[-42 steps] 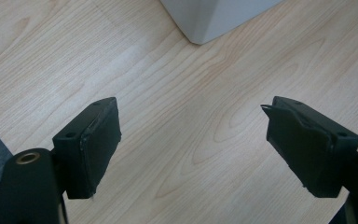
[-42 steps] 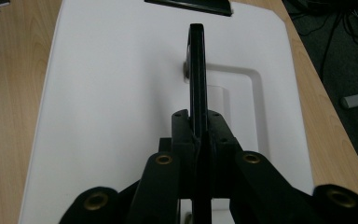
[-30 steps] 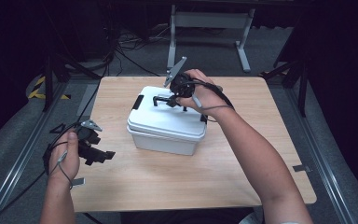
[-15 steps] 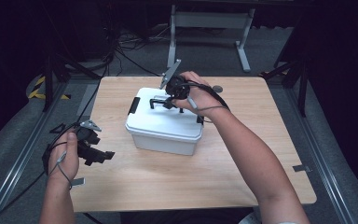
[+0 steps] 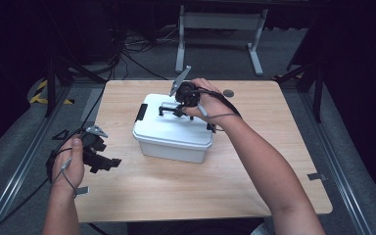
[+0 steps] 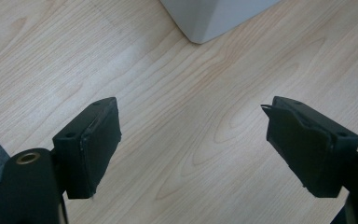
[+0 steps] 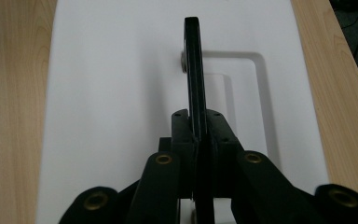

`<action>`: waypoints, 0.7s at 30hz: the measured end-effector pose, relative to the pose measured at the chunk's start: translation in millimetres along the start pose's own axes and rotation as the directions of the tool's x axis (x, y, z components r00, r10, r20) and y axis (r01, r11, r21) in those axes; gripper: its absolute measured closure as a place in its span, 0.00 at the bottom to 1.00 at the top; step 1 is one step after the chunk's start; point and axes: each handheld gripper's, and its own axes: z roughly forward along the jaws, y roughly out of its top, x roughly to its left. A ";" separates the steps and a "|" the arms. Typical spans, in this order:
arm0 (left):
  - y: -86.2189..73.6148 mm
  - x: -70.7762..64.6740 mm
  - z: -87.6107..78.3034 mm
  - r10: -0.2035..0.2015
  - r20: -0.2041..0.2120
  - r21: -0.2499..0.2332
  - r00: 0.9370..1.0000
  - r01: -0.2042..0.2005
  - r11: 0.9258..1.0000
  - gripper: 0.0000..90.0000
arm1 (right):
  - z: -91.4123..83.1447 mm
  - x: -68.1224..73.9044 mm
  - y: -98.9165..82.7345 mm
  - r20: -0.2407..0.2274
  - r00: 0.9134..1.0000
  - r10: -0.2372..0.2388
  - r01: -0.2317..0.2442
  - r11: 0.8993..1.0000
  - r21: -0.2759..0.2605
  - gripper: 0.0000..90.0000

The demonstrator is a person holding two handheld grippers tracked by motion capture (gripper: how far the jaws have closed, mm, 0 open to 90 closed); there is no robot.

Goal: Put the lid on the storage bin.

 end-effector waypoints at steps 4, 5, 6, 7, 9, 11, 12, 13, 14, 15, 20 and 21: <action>-0.8 0.4 -1.4 0.001 -0.002 -0.002 1.000 -0.001 1.000 0.20 | 0.2 0.8 0.8 0.003 1.000 0.012 -0.012 1.000 -0.004 0.87; -0.8 0.8 -1.7 0.002 -0.002 0.000 1.000 -0.002 1.000 0.20 | -0.2 1.0 0.4 -0.002 1.000 0.024 -0.024 1.000 -0.009 0.82; -1.0 1.0 -1.5 0.002 -0.004 -0.002 1.000 -0.002 1.000 0.20 | -0.7 1.5 0.0 -0.001 0.999 0.039 -0.039 0.999 -0.029 0.79; -1.0 1.1 -1.4 0.003 -0.004 -0.001 1.000 -0.003 1.000 0.20 | -2.1 1.7 -0.1 -0.001 0.999 0.049 -0.049 0.998 -0.046 0.75; -1.1 0.7 -0.6 -0.004 -0.001 -0.003 1.000 0.004 1.000 0.20 | -6.7 2.6 0.0 -0.009 0.998 0.069 -0.069 0.995 -0.075 0.67; -1.0 1.0 -0.3 0.000 -0.002 0.001 1.000 0.000 1.000 0.20 | -12.0 4.5 -0.3 -0.018 0.995 0.095 -0.096 0.990 -0.105 0.63; -1.1 1.0 -0.1 0.000 -0.001 0.003 1.000 0.000 1.000 0.20 | -14.5 5.4 -0.3 -0.028 0.995 0.099 -0.102 0.989 -0.109 0.62; -1.1 1.2 0.1 0.000 -0.002 0.003 1.000 0.000 1.000 0.20 | -18.3 7.3 -0.5 -0.026 0.994 0.102 -0.104 0.988 -0.117 0.61; -1.1 1.2 0.1 -0.001 -0.003 0.004 1.000 0.001 1.000 0.20 | -22.5 9.3 -0.8 -0.027 0.994 0.105 -0.107 0.986 -0.127 0.60; -1.1 1.1 0.2 -0.001 -0.003 0.003 1.000 0.001 1.000 0.20 | -26.1 10.4 -1.2 -0.020 0.994 0.107 -0.109 0.985 -0.132 0.59; -0.9 0.3 -0.3 0.000 -0.004 0.004 1.000 0.000 1.000 0.20 | -46.5 13.3 -7.0 0.006 0.993 0.116 -0.113 0.979 -0.169 0.56; -1.0 0.2 -0.6 0.000 -0.003 0.005 1.000 0.000 1.000 0.20 | -49.7 13.2 -8.6 0.017 0.993 0.115 -0.110 0.979 -0.173 0.55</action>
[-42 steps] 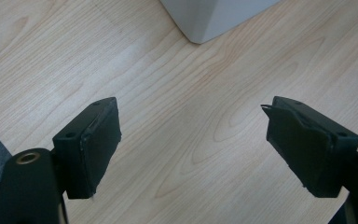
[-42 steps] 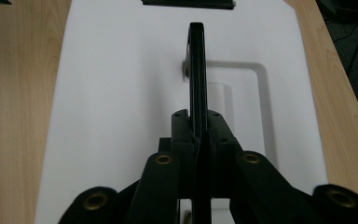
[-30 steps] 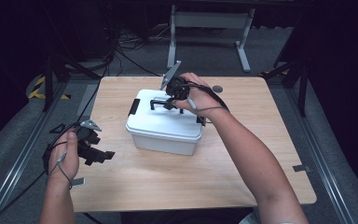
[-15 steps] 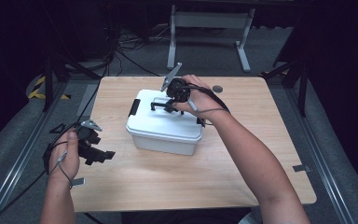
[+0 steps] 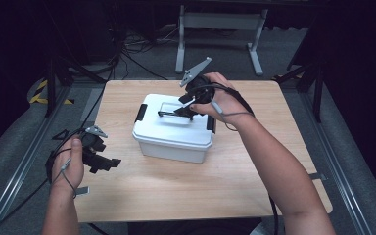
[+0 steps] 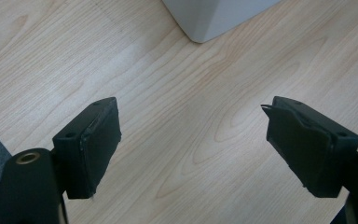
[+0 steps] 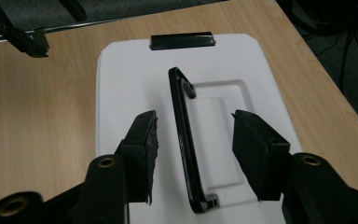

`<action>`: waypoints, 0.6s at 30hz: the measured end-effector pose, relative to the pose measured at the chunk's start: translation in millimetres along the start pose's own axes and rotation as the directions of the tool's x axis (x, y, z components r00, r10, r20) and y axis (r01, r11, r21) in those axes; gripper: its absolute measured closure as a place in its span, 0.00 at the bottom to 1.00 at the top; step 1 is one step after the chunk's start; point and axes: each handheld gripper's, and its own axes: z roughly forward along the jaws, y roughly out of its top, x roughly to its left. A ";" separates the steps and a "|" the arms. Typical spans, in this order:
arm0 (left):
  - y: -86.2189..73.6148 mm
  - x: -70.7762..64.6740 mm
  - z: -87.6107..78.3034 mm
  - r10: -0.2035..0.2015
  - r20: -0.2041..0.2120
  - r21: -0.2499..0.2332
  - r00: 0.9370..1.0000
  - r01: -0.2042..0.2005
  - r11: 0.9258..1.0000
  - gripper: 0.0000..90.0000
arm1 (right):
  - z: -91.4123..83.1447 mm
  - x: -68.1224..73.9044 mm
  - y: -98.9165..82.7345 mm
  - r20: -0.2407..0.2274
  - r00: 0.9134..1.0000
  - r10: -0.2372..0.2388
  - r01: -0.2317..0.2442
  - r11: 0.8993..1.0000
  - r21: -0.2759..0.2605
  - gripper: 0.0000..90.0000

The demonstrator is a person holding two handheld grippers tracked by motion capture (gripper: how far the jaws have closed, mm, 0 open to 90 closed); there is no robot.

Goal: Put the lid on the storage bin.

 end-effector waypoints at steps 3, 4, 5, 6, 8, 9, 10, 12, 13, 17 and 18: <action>-0.5 -0.3 -0.6 -0.004 0.002 0.001 1.000 0.004 1.000 0.20 | -11.0 -0.5 -4.1 0.015 1.000 0.013 -0.013 1.000 -0.017 0.54; -0.7 -0.4 -0.9 -0.003 -0.001 -0.001 1.000 0.003 1.000 0.20 | -15.8 -0.7 -6.3 0.020 1.000 0.020 -0.020 1.000 -0.023 0.53; -0.7 -0.4 -1.3 0.001 0.000 -0.001 1.000 -0.001 1.000 0.20 | -26.6 -2.0 -12.4 0.038 0.999 0.034 -0.033 0.999 -0.030 0.53; -0.7 -0.4 -1.3 0.001 0.000 -0.001 1.000 -0.001 1.000 0.20 | -26.6 -2.0 -12.4 0.038 0.999 0.034 -0.033 0.999 -0.030 0.53; 0.2 -0.4 -1.9 -0.001 -0.005 0.000 1.000 0.001 1.000 0.20 | -34.6 -3.4 -18.0 0.049 0.998 0.046 -0.044 0.998 -0.037 0.53; 1.4 -0.8 -1.8 -0.001 -0.007 0.000 1.000 0.001 1.000 0.20 | -44.8 -5.3 -26.1 0.064 0.996 0.060 -0.057 0.997 -0.049 0.53; 1.4 -0.8 -1.8 -0.001 -0.007 0.000 1.000 0.001 1.000 0.20 | -44.8 -5.3 -26.1 0.064 0.996 0.060 -0.057 0.997 -0.049 0.53; 2.8 -0.7 -1.2 0.005 -0.002 0.002 1.000 -0.005 1.000 0.20 | -53.1 -6.7 -34.0 0.074 0.994 0.074 -0.070 0.996 -0.057 0.53; 3.4 -0.6 -0.5 0.003 -0.004 0.000 1.000 -0.003 1.000 0.20 | -56.9 -7.6 -38.3 0.076 0.994 0.081 -0.077 0.995 -0.058 0.53; 4.7 -0.2 0.0 0.000 -0.005 0.002 1.000 0.000 1.000 0.20 | -72.0 -12.5 -57.0 0.104 0.988 0.116 -0.110 0.992 -0.064 0.51; 4.9 0.0 -0.2 0.005 -0.007 -0.002 1.000 -0.005 1.000 0.20 | -75.8 -14.0 -62.9 0.112 0.985 0.130 -0.123 0.990 -0.067 0.50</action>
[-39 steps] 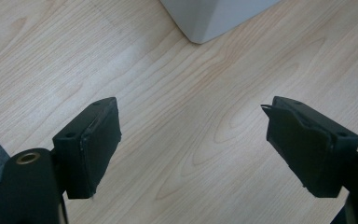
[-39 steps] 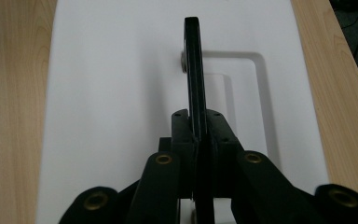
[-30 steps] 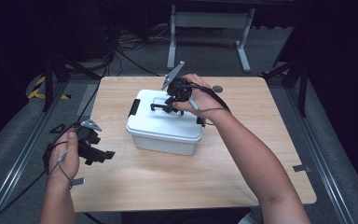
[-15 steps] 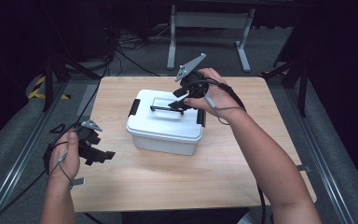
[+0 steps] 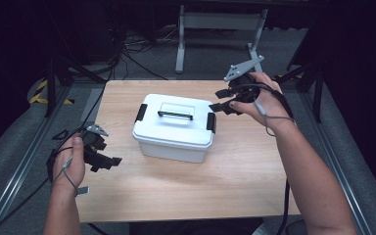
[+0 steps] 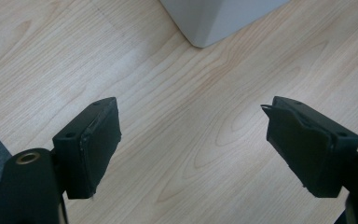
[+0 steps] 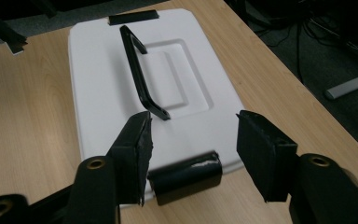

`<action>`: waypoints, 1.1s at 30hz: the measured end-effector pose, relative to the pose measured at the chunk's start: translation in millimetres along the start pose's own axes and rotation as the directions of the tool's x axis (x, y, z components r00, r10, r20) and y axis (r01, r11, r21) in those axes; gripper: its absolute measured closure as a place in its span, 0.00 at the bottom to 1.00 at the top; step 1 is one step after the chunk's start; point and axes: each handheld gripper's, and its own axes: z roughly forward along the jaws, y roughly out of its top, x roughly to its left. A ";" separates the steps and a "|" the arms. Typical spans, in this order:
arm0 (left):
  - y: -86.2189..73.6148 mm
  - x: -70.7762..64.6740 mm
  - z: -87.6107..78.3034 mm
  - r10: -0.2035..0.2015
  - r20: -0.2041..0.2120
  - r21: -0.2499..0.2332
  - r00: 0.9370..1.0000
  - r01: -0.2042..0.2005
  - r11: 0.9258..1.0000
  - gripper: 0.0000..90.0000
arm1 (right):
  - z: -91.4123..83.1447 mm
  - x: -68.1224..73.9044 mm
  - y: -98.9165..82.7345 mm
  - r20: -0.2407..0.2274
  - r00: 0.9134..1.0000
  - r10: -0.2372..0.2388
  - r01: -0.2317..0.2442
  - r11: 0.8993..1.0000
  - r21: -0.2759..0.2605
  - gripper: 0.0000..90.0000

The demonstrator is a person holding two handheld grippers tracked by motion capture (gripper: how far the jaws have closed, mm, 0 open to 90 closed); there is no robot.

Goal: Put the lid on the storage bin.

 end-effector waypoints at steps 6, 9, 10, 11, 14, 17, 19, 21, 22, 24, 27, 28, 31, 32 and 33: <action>-1.8 1.2 -1.9 -0.008 -0.006 -0.018 1.000 0.007 1.000 0.20 | -16.0 -9.8 -23.9 0.049 0.998 0.044 -0.044 0.999 0.004 0.48; -3.2 1.4 -3.6 -0.018 -0.005 -0.018 1.000 0.018 1.000 0.19 | -24.9 -15.1 -40.8 0.081 0.994 0.066 -0.067 0.998 0.007 0.48; -4.2 1.7 -3.8 -0.023 -0.008 -0.026 1.000 0.022 0.999 0.19 | -27.6 -17.2 -48.3 0.093 0.993 0.074 -0.076 0.997 0.016 0.48; -4.5 2.3 -4.3 -0.022 -0.009 -0.025 1.000 0.022 0.999 0.19 | -27.6 -17.2 -48.3 0.093 0.993 0.074 -0.076 0.997 0.016 0.48; -6.8 3.8 -3.8 -0.039 -0.010 -0.019 0.999 0.039 0.999 0.19 | -33.8 -22.4 -63.3 0.111 0.989 0.099 -0.103 0.994 0.029 0.48; -8.1 5.8 -2.2 -0.045 -0.011 -0.013 0.999 0.045 0.999 0.20 | -44.0 -30.7 -83.7 0.139 0.982 0.130 -0.135 0.991 0.025 0.47; -8.3 5.1 -1.2 -0.046 -0.013 -0.013 0.999 0.046 0.999 0.20 | -48.2 -33.8 -93.5 0.141 0.979 0.151 -0.156 0.988 0.024 0.47; -8.7 4.8 -0.7 -0.047 -0.017 -0.010 0.999 0.047 0.999 0.20 | -50.9 -36.3 -101.5 0.146 0.976 0.162 -0.168 0.985 0.027 0.47; -8.9 4.8 -0.5 -0.049 -0.018 -0.009 0.999 0.049 0.999 0.20 | -52.2 -36.9 -104.9 0.150 0.974 0.168 -0.175 0.984 0.031 0.46; -9.5 5.0 -0.4 -0.052 -0.022 -0.011 0.998 0.051 0.999 0.20 | -54.8 -37.4 -112.6 0.156 0.972 0.176 -0.181 0.983 0.021 0.45; -10.5 6.1 0.3 -0.056 -0.026 -0.008 0.998 0.055 0.998 0.20 | -54.8 -38.6 -130.3 0.170 0.964 0.204 -0.210 0.978 0.014 0.45; -10.5 6.2 1.1 -0.059 -0.027 -0.008 0.998 0.059 0.998 0.20 | -53.5 -39.3 -137.0 0.175 0.961 0.212 -0.218 0.976 0.012 0.45; -9.2 4.8 4.7 -0.059 -0.015 -0.006 0.998 0.059 0.998 0.20 | -46.2 -40.6 -156.8 0.169 0.952 0.254 -0.258 0.966 0.007 0.45; -8.4 3.9 6.4 -0.052 -0.010 -0.004 0.999 0.052 0.999 0.20 | -44.5 -40.8 -161.3 0.174 0.950 0.258 -0.263 0.965 0.010 0.45; -7.4 3.4 7.8 -0.045 -0.011 0.005 0.999 0.045 0.999 0.20 | -41.7 -40.8 -167.9 0.178 0.947 0.266 -0.273 0.962 0.013 0.45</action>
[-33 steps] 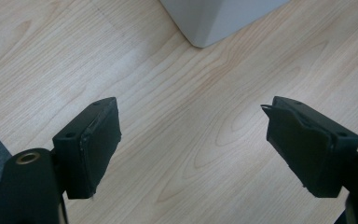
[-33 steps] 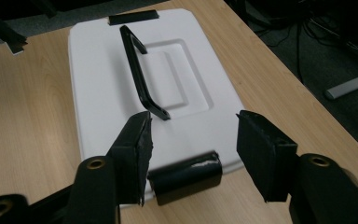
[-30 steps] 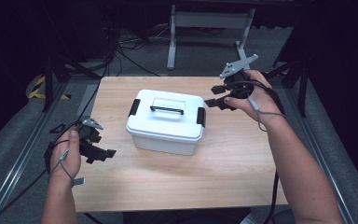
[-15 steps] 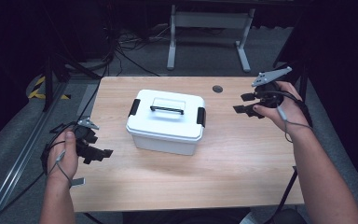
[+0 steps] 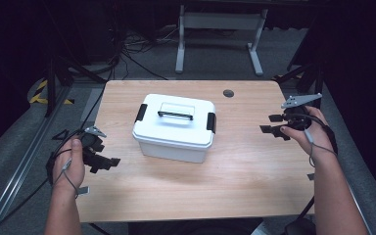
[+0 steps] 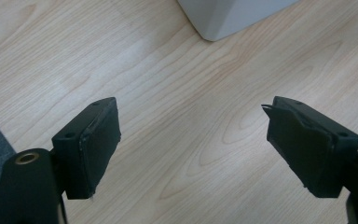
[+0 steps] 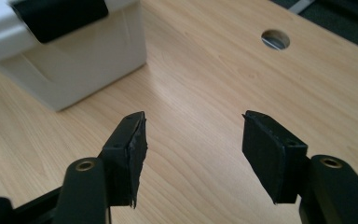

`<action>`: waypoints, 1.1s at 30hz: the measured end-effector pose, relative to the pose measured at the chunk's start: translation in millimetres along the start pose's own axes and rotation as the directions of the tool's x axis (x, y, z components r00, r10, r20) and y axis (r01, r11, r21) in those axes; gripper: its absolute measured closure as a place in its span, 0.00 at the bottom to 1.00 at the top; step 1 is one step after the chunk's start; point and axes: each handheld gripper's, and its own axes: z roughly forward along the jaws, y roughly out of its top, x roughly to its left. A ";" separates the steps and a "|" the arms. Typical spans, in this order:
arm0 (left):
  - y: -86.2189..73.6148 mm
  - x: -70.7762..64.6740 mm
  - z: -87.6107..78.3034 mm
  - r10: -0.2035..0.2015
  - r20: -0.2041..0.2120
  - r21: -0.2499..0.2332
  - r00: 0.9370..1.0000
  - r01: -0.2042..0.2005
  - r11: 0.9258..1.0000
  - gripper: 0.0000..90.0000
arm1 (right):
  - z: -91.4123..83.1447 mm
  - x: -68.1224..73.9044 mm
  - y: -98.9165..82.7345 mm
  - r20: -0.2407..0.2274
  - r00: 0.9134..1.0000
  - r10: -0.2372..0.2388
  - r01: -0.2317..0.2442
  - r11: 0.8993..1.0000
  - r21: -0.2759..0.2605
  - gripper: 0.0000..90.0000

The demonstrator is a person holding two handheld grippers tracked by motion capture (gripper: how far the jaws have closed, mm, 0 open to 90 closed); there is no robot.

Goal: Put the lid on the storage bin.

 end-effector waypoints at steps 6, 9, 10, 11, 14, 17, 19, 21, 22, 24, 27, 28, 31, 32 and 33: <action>1.9 -0.3 6.4 -0.016 -0.021 0.015 1.000 0.017 1.000 0.19 | 23.9 -6.7 -17.4 0.031 0.999 0.021 -0.022 0.999 0.030 0.46; 2.0 0.1 7.7 -0.015 -0.018 0.014 1.000 0.015 1.000 0.20 | 33.6 -8.9 -23.4 0.030 0.999 0.041 -0.043 0.998 0.056 0.46; 2.0 0.1 7.7 -0.015 -0.018 0.014 1.000 0.015 1.000 0.19 | 33.6 -8.9 -23.4 0.030 0.999 0.041 -0.043 0.998 0.056 0.46; 1.9 0.3 7.8 -0.016 -0.017 0.012 1.000 0.016 1.000 0.19 | 38.0 -9.4 -26.5 0.023 0.999 0.046 -0.047 0.997 0.062 0.45; 1.3 2.6 7.9 -0.015 -0.014 0.006 1.000 0.015 1.000 0.19 | 48.5 -9.1 -34.0 0.018 0.999 0.048 -0.049 0.995 0.084 0.45; 1.1 4.6 9.5 -0.019 -0.003 -0.006 1.000 0.019 1.000 0.19 | 55.6 -9.0 -39.0 0.015 0.999 0.049 -0.051 0.994 0.096 0.45; 0.8 6.4 11.5 -0.023 0.004 -0.017 1.000 0.023 1.000 0.20 | 60.1 -9.4 -42.7 0.005 0.999 0.049 -0.049 0.993 0.109 0.45; 0.7 8.2 13.0 -0.026 0.005 -0.009 1.000 0.026 1.000 0.20 | 64.7 -10.1 -46.9 0.004 0.999 0.050 -0.050 0.991 0.123 0.45; 0.7 8.8 13.7 -0.028 0.002 -0.010 1.000 0.028 1.000 0.20 | 66.9 -10.5 -49.1 0.007 0.999 0.052 -0.053 0.990 0.131 0.45; 1.1 9.8 14.8 -0.029 0.005 -0.009 1.000 0.029 1.000 0.20 | 70.9 -12.0 -53.7 0.014 0.998 0.059 -0.060 0.989 0.138 0.45; 1.8 9.9 16.5 -0.026 0.003 -0.005 1.000 0.026 1.000 0.20 | 76.6 -13.3 -59.4 0.017 0.998 0.066 -0.068 0.987 0.144 0.45; 2.1 9.9 17.3 -0.026 0.005 -0.003 1.000 0.026 1.000 0.20 | 79.3 -14.2 -62.0 0.020 0.997 0.068 -0.070 0.986 0.154 0.45; 2.4 10.9 19.7 -0.025 0.009 0.004 1.000 0.025 1.000 0.20 | 86.0 -16.1 -68.8 0.031 0.997 0.072 -0.076 0.982 0.172 0.45; 2.3 11.2 20.6 -0.029 0.014 0.004 0.999 0.029 1.000 0.20 | 88.4 -16.2 -70.9 0.032 0.997 0.076 -0.081 0.981 0.178 0.45; 2.3 12.5 21.6 -0.020 0.021 0.011 1.000 0.019 1.000 0.20 | 90.4 -16.3 -72.5 0.030 0.997 0.074 -0.078 0.981 0.175 0.45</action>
